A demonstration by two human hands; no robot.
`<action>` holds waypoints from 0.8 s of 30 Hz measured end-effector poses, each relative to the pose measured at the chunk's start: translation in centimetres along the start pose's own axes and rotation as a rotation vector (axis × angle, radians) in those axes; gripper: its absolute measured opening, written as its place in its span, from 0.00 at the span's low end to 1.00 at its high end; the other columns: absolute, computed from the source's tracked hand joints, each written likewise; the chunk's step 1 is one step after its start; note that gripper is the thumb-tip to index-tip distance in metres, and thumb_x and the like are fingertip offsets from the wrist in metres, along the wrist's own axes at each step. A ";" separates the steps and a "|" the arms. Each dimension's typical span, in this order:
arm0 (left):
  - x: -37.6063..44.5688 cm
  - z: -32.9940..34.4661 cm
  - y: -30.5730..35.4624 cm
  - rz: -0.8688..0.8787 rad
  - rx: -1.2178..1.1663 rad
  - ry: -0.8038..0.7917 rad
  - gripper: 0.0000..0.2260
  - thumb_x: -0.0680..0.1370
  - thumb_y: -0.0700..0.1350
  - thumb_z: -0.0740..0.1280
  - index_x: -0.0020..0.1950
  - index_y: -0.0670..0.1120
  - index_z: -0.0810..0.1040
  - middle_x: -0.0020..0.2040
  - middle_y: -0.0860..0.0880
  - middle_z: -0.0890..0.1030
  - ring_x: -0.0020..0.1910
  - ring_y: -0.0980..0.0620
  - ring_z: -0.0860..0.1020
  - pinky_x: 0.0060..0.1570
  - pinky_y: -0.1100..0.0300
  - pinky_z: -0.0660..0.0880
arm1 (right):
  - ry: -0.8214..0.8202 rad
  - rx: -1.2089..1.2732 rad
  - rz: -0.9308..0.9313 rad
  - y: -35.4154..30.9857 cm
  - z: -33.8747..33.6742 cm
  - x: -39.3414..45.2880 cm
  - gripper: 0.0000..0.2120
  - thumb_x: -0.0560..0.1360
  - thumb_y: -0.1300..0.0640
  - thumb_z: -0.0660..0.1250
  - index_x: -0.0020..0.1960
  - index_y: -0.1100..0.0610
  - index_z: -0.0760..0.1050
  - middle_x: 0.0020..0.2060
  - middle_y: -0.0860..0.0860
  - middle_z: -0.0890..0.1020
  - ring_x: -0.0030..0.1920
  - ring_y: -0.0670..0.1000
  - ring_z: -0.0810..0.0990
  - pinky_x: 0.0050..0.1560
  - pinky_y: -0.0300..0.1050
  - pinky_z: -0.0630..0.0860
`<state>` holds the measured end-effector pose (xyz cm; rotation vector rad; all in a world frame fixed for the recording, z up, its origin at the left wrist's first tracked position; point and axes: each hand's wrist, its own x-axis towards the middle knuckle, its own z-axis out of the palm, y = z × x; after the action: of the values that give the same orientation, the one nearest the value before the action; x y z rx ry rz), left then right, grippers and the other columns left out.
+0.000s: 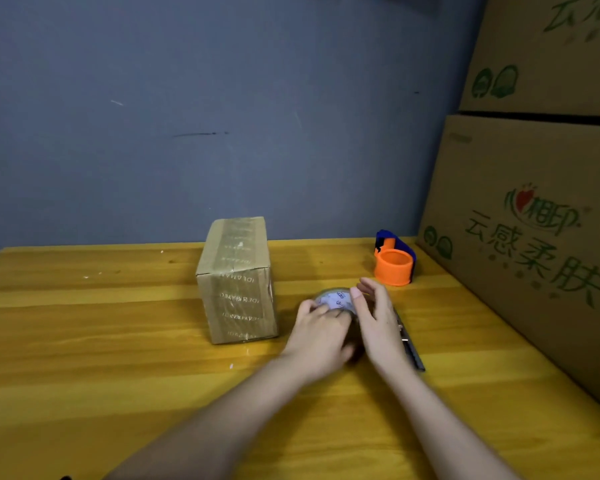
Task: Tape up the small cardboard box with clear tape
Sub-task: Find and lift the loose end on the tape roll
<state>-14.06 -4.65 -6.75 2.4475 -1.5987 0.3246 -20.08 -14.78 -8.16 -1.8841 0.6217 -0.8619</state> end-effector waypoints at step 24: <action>-1.4 1.3 -1.6 -0.020 -1.158 0.266 0.10 0.72 0.53 0.62 0.53 0.56 0.74 0.46 0.62 0.76 0.50 0.57 0.73 0.55 0.53 0.71 | -0.187 0.413 -0.054 -0.5 0.0 -0.9 0.29 0.67 0.32 0.64 0.66 0.36 0.66 0.64 0.49 0.75 0.63 0.49 0.76 0.67 0.55 0.70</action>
<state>-13.09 -3.18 -8.49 1.4419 -1.1290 -0.2343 -20.64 -13.94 -7.94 -1.5851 0.2546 -0.7692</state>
